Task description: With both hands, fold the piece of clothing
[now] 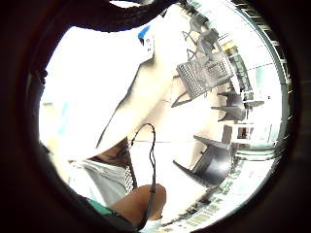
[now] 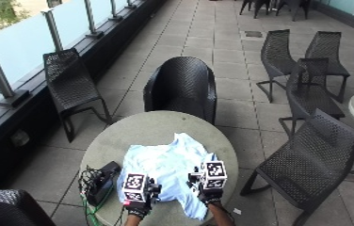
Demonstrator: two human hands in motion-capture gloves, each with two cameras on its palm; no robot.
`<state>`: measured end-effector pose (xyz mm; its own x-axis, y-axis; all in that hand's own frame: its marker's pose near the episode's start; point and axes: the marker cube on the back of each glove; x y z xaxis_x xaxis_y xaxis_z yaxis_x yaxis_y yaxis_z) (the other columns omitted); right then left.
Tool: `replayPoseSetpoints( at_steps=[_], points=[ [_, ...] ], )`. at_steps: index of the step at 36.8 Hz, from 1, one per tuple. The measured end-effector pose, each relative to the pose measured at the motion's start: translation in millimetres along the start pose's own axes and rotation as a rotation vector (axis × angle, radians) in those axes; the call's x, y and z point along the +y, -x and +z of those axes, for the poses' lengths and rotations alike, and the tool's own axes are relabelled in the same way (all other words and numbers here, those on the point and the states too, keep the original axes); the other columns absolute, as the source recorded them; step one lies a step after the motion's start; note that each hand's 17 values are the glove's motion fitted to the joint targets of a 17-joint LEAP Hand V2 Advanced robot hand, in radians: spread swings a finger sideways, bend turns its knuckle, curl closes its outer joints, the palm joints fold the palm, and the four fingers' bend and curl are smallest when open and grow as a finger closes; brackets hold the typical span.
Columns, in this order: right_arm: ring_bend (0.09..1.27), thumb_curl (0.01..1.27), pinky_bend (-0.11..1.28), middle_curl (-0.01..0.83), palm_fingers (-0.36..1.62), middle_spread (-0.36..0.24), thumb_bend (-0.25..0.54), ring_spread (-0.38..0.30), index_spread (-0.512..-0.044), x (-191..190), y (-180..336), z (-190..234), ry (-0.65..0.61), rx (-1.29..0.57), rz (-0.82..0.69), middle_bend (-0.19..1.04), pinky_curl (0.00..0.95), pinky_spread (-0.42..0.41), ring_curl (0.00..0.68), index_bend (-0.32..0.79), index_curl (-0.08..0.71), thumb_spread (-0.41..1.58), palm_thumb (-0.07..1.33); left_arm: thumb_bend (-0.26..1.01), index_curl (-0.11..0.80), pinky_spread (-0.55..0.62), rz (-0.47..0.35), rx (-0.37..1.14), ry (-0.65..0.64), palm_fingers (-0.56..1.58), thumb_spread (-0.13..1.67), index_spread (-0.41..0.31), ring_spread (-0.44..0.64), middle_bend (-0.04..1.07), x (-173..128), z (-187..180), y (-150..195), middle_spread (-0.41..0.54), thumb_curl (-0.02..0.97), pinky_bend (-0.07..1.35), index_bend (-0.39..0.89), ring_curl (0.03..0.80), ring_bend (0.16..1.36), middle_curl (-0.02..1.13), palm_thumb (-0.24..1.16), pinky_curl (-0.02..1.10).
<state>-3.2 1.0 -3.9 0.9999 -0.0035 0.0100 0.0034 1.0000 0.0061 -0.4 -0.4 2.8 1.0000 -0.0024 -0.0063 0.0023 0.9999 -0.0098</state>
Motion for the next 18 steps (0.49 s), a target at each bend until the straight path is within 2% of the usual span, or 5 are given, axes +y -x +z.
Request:
replayPoseSetpoints(
  at_steps=[1, 3, 7, 12, 18],
  points=[
    [0.19, 0.02, 0.31, 0.057, 0.23, -0.045, 0.119, 0.037, -0.206, -0.2, 0.5, -0.1, -0.001, -0.002, -0.001, 0.23, 0.066, 0.128, 0.02, 0.22, 0.06, 0.44, 0.19, 0.16, 0.051, 0.2, 0.0, 0.002, 0.002, 0.52, 0.46, -0.049, 0.07, 0.25, 0.0, 0.4, 0.0, -0.014, 0.037, 0.23, 0.17, 0.095, 0.48, 0.07, 0.22, 0.05],
    [0.19, 0.03, 0.32, 0.081, 0.22, -0.057, 0.128, 0.047, -0.257, -1.5, 1.8, 0.5, -0.003, -0.008, -0.003, 0.23, 0.095, 0.161, 0.04, 0.21, 0.092, 0.59, 0.2, 0.18, 0.077, 0.26, 0.001, 0.011, 0.01, 0.5, 0.63, -0.061, 0.09, 0.25, -0.3, 2.0, -0.2, -0.018, 0.054, 0.23, 0.16, 0.143, 0.51, 0.11, 0.25, 0.08],
    [0.19, 0.05, 0.33, 0.118, 0.2, -0.073, 0.133, 0.063, -0.325, -5.5, 3.8, 4.3, 0.002, -0.005, -0.003, 0.23, 0.138, 0.207, 0.064, 0.21, 0.145, 0.82, 0.22, 0.19, 0.118, 0.34, 0.003, 0.014, 0.025, 0.47, 0.88, -0.074, 0.12, 0.23, -1.1, 5.0, 0.0, -0.016, 0.084, 0.23, 0.16, 0.197, 0.54, 0.17, 0.27, 0.13],
    [0.19, 0.07, 0.32, 0.156, 0.18, -0.071, 0.124, 0.084, -0.371, -5.8, 10.6, 4.0, 0.032, 0.002, -0.019, 0.21, 0.169, 0.241, 0.084, 0.2, 0.191, 1.01, 0.23, 0.19, 0.156, 0.39, 0.006, 0.007, 0.046, 0.44, 1.08, -0.08, 0.15, 0.22, -2.7, 6.9, -0.5, -0.011, 0.117, 0.24, 0.15, 0.222, 0.54, 0.21, 0.27, 0.16],
    [0.19, 0.1, 0.32, 0.191, 0.17, -0.073, 0.106, 0.096, -0.399, -4.1, 15.0, 1.7, 0.037, 0.026, -0.026, 0.2, 0.198, 0.261, 0.099, 0.19, 0.231, 1.14, 0.24, 0.18, 0.189, 0.42, 0.006, 0.01, 0.066, 0.42, 1.22, -0.085, 0.17, 0.21, -0.3, 4.5, -1.7, -0.01, 0.149, 0.24, 0.15, 0.24, 0.55, 0.24, 0.27, 0.19]
  ],
)
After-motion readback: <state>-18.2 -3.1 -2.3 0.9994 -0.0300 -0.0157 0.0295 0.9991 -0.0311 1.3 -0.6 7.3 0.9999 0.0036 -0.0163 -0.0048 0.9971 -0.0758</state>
